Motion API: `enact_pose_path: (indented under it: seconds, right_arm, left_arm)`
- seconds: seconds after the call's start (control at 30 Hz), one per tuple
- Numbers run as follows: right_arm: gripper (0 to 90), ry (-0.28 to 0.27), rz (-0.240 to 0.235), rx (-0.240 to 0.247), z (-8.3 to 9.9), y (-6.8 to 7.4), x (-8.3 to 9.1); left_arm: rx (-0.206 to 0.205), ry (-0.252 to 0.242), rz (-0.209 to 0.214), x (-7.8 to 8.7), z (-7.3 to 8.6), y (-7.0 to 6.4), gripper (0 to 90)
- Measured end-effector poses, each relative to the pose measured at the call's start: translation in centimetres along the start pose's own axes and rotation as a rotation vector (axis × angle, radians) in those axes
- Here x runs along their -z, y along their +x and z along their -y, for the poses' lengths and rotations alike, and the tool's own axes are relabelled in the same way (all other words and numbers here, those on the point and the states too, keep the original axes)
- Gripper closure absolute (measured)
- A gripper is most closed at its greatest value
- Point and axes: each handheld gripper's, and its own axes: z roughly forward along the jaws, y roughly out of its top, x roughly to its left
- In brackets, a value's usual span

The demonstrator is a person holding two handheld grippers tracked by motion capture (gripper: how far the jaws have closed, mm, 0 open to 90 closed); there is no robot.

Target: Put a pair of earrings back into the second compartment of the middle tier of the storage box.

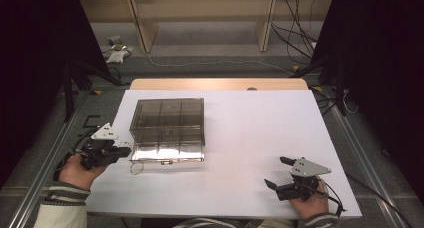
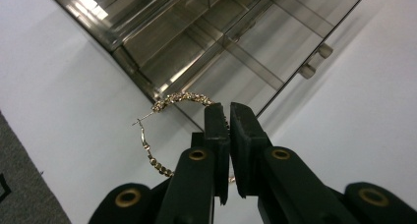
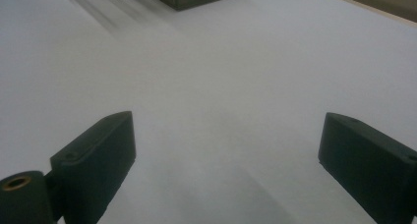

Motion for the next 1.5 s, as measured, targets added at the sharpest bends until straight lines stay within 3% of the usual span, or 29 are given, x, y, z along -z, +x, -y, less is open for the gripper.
enact_pose_path:
  seconds: [0.57,0.97,1.5]
  right_arm:
    - [8.1,-0.002,-0.005,-0.001,0.0,0.0,0.0]
    - [8.0,-0.002,-0.006,-0.001,0.0,0.0,0.1]
    - [7.8,-0.005,-0.009,0.001,0.0,0.0,0.1]
  left_arm:
    - [-0.063,-0.036,0.072,-1.5,-2.9,-1.9,86.2]
    - [-0.106,-0.019,0.12,-3.5,-4.3,-3.1,86.2]
    - [-0.113,-0.008,0.17,-6.1,-5.1,-4.1,86.2]
